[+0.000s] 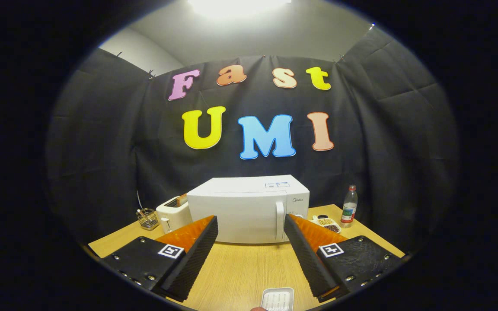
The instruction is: Open the microwave, put the food inside, and close the microwave door.
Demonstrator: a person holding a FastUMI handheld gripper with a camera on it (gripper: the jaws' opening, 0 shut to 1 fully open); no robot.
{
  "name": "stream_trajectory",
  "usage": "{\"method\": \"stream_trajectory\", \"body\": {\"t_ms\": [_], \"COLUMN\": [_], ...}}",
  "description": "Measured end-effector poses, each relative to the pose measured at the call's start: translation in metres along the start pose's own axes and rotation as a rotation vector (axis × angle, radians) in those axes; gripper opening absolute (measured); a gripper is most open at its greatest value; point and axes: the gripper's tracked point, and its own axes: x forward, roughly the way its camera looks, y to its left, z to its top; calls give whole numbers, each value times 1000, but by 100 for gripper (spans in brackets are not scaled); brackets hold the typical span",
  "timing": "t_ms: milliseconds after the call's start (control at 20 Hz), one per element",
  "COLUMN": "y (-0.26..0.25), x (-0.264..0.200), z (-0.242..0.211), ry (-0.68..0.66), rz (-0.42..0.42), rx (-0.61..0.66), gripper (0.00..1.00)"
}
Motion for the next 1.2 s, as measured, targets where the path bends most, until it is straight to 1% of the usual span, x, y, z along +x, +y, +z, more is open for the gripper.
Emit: {"method": "stream_trajectory", "body": {"t_ms": [250,800,1000,1100,1200], "y": [-3,-4,-9,-15,-19], "x": [-2,-9,-18,-26,-30], "z": [6,15,22,29,27], "ry": [-12,-36,-51,-80,-84], "rz": [-3,25,25,11,11], "rx": [-14,-4,-4,-12,-13], "gripper": [98,98,98,98,98]}}
